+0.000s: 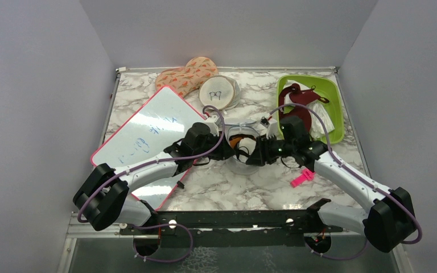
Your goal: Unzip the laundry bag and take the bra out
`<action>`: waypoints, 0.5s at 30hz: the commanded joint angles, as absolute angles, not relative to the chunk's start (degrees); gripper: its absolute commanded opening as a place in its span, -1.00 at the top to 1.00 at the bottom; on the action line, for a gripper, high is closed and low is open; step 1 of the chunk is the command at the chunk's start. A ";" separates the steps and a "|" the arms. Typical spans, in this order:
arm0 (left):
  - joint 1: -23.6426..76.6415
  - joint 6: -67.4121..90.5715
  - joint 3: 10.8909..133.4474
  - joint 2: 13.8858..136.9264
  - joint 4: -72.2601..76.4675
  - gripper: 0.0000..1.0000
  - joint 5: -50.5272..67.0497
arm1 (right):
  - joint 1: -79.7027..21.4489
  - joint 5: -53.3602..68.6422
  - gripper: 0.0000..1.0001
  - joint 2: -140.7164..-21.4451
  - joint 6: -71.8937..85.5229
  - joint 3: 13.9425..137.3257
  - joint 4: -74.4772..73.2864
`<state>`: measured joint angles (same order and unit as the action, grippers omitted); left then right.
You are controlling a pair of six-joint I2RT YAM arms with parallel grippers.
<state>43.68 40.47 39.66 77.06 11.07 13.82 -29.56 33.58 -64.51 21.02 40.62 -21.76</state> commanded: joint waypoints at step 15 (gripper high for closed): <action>44.48 40.72 36.70 76.10 14.31 1.00 16.68 | -31.46 16.24 -0.19 -79.80 5.36 57.92 -25.25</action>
